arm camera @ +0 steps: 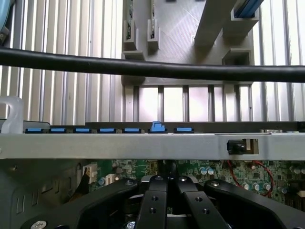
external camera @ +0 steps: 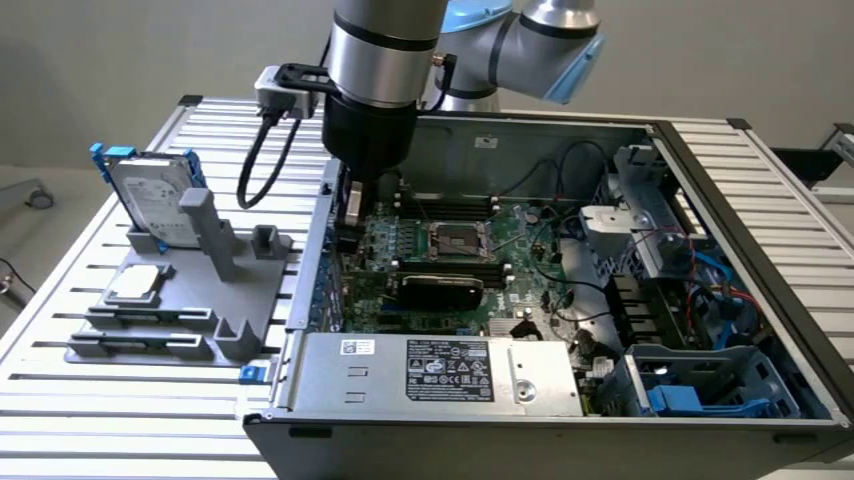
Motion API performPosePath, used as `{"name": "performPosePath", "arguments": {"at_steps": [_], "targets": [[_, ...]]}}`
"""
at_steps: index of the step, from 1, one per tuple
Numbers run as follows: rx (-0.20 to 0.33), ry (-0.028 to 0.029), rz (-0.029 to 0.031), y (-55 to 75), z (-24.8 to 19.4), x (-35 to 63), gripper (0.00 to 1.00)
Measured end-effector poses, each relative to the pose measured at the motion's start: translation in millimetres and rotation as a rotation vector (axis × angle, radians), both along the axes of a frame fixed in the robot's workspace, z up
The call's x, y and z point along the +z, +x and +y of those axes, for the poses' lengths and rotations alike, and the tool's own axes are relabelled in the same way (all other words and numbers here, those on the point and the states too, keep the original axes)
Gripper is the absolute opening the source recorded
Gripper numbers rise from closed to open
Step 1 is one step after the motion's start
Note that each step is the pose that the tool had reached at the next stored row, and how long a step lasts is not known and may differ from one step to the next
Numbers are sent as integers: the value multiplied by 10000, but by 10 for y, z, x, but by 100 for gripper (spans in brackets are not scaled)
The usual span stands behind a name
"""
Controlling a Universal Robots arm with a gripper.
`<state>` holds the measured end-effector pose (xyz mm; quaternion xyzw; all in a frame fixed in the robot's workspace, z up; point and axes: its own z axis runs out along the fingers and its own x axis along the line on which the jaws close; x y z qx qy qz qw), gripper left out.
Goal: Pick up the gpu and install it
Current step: 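Press down on the gpu until it lock into place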
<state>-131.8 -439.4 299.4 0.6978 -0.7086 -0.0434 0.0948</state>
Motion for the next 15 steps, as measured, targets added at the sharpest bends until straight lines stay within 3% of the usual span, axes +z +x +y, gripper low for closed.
{"name": "performPosePath", "arguments": {"at_steps": [15], "targets": [[-4,-77,35,-11,0,0,11]]}}
